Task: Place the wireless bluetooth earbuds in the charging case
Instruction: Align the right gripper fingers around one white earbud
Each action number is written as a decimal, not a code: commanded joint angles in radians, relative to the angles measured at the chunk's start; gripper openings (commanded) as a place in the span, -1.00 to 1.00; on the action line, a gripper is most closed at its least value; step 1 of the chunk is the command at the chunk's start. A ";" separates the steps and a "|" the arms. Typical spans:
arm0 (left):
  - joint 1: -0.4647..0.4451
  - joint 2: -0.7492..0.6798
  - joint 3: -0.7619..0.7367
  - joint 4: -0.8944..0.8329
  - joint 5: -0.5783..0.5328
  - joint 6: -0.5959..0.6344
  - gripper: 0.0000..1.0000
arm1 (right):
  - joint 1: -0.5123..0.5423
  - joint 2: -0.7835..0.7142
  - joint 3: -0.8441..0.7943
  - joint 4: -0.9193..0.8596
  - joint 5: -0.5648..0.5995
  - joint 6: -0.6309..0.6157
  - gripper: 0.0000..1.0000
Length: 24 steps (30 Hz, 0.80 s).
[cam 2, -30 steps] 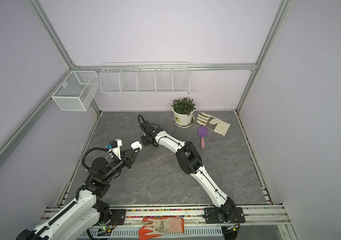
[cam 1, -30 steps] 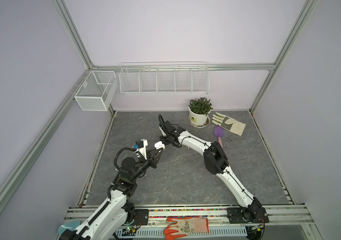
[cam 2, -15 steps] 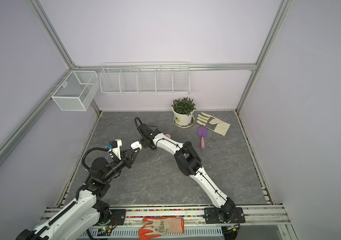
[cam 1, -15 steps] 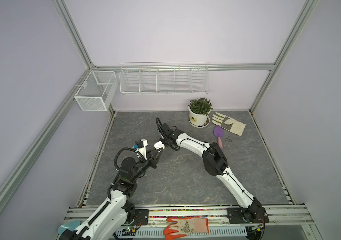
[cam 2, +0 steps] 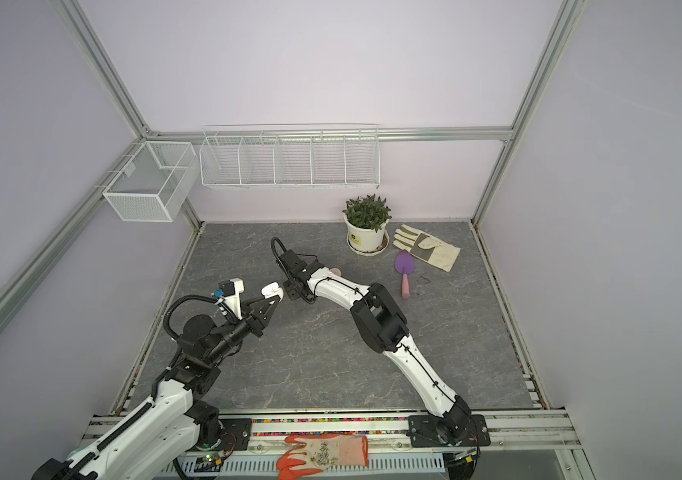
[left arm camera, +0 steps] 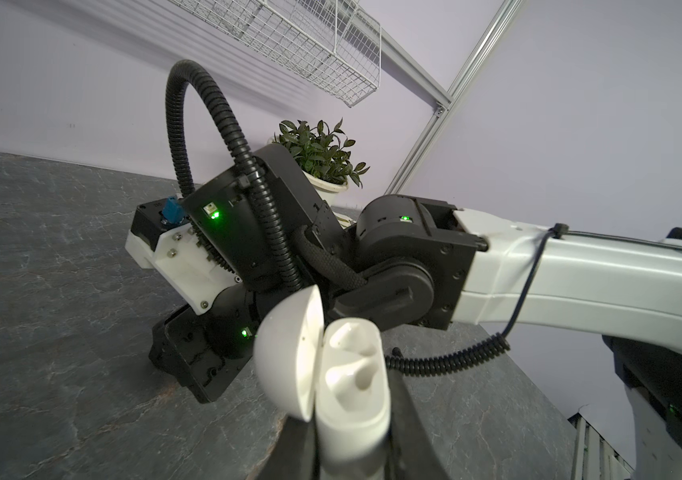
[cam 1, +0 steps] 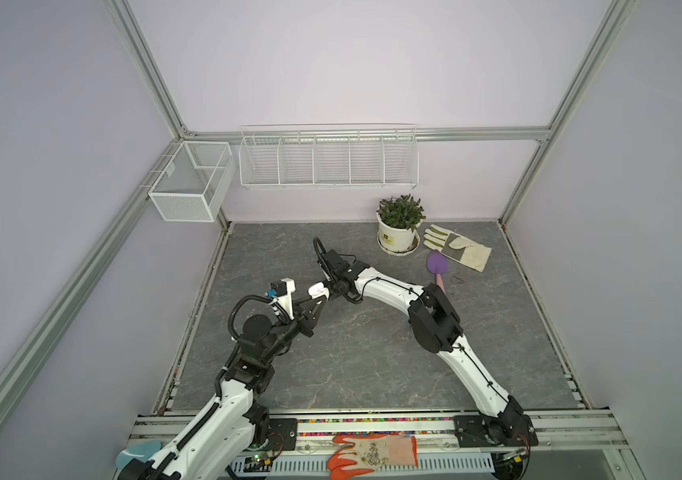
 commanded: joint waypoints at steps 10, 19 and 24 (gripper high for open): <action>0.006 -0.031 0.000 -0.005 -0.004 0.007 -1.00 | -0.008 0.087 0.113 -0.078 -0.027 0.027 -0.28; 0.006 -0.028 -0.004 -0.003 -0.006 0.008 -1.00 | -0.009 0.100 0.122 -0.084 -0.027 0.029 -0.43; 0.005 -0.033 -0.004 -0.004 -0.006 0.008 -1.00 | -0.005 0.088 0.121 -0.092 -0.031 0.029 -0.49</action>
